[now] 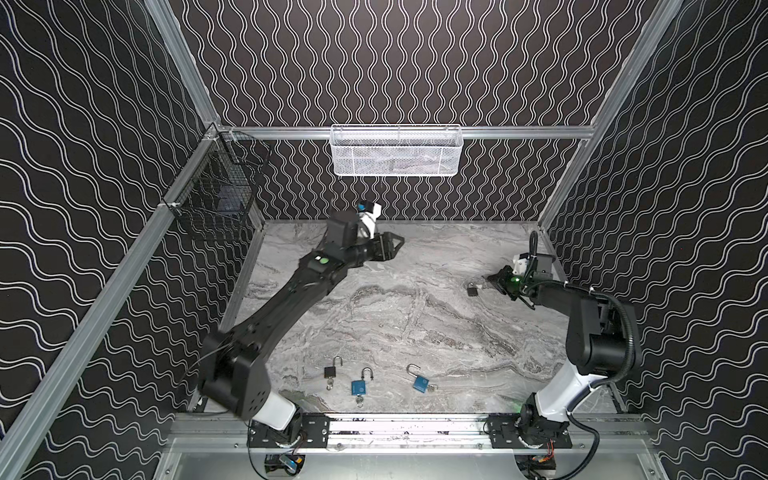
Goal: Lock with the key
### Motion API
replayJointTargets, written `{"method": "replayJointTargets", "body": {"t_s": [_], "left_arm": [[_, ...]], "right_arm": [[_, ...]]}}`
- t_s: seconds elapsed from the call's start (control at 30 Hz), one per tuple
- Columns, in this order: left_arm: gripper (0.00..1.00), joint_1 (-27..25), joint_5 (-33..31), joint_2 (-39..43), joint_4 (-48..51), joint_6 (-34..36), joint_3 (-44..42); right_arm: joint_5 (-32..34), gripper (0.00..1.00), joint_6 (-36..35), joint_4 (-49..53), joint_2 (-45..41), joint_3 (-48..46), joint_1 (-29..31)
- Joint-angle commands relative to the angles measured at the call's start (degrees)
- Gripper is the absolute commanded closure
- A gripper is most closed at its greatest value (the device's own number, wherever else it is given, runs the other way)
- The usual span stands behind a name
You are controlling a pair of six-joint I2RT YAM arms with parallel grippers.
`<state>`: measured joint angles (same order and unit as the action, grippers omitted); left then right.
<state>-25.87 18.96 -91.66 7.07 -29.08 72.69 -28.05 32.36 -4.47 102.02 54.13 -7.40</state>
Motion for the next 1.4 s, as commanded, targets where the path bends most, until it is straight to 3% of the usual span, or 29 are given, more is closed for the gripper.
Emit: {"method": "replayJointTargets", "body": {"t_s": [0.0, 0.37, 0.57, 1.0, 1.37], "left_arm": [[0.39, 1.27, -6.19, 6.66, 3.43, 2.23, -4.33], [0.31, 2.84, -20.39, 30.79, 17.94, 0.74, -15.23], [0.28, 2.93, -25.52, 37.72, 22.81, -2.29, -18.59], [0.24, 2.93, -25.59, 36.97, 23.25, -4.23, -18.97], [0.21, 2.93, -28.27, 37.19, 23.81, -5.5, -20.31]], "right_arm": [[1.06, 1.0, 0.34, 0.26, 1.48, 1.13, 0.46], [1.52, 1.0, 0.45, 0.26, 4.81, 2.46, 1.42], [2.67, 1.0, 1.15, -0.3, 4.06, 1.01, 1.55], [3.41, 0.97, 1.59, -1.09, 3.99, -1.08, 1.69], [3.79, 0.78, 2.0, -1.55, 2.77, -3.04, 1.66]]}}
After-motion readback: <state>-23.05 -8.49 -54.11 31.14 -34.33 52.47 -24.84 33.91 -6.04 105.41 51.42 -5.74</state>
